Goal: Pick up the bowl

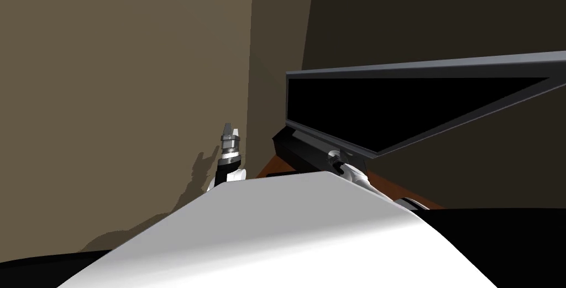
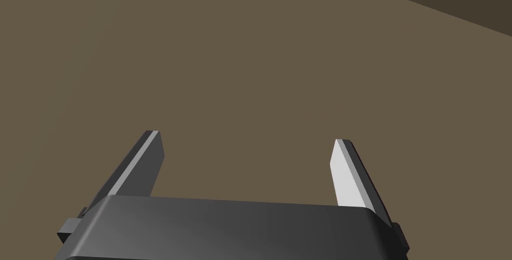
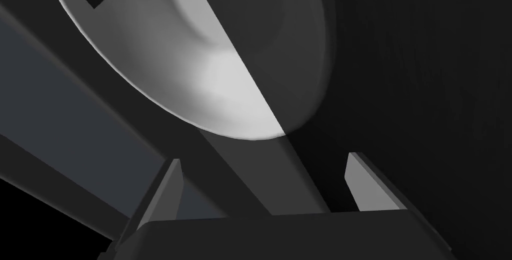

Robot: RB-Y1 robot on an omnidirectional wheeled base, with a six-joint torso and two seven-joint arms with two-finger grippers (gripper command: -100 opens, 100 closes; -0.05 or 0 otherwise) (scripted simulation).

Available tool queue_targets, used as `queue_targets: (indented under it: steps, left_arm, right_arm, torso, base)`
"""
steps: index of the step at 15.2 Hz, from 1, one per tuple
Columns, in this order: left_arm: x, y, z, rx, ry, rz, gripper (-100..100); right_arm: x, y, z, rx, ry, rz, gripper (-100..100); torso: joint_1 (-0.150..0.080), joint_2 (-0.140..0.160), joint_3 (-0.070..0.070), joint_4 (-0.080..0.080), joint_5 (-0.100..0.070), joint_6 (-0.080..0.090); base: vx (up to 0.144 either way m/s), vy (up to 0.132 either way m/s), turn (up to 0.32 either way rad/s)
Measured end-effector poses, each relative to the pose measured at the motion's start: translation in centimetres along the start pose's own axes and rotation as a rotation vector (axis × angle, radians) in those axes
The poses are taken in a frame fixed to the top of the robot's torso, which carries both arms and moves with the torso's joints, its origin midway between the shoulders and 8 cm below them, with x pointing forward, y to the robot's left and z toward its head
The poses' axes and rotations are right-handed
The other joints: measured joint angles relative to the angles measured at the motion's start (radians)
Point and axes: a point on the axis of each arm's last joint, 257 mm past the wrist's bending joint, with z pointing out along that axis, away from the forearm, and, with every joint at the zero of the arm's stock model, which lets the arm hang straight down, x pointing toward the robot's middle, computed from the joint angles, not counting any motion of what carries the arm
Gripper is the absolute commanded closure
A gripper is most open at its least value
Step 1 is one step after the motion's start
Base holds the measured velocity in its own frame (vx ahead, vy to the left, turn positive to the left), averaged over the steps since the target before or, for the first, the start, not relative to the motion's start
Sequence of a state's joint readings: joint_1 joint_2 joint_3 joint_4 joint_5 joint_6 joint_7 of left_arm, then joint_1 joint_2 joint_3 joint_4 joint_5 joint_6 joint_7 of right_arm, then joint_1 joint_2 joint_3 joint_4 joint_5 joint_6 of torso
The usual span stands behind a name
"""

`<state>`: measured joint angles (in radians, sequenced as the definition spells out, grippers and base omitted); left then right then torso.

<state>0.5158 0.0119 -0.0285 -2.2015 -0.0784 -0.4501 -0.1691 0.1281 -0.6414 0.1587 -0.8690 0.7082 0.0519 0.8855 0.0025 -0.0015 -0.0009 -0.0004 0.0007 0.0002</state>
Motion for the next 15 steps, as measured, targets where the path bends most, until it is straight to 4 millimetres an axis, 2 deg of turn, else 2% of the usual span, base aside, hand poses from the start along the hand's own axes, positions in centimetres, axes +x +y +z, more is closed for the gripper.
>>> queue_targets:
  steps: [6,12,15]
  left_arm:
    - [0.0,0.0,0.0,0.0,0.0,0.0,0]
    - [0.0,0.0,0.0,0.0,0.0,0.0,0]
    - [0.0,0.0,0.0,0.0,0.0,0.0,0]
  right_arm:
    - [4.8,0.0,-0.1,0.004,0.112,-0.121,-100]
    - [9.2,1.8,-0.9,-0.022,0.207,-0.212,-100]
    - [8.7,3.0,-0.8,-0.027,0.207,-0.215,-100]
  torso:
    - [-0.002,0.0,0.0,0.0,0.0,0.0]
    - [-0.003,0.001,0.0,0.0,-0.001,0.0]
    - [-0.007,0.002,0.001,0.001,-0.001,0.0]
  base:
    - [0.034,0.007,0.047]
    - [0.024,-0.014,0.023]
    - [-0.008,-0.077,0.012]
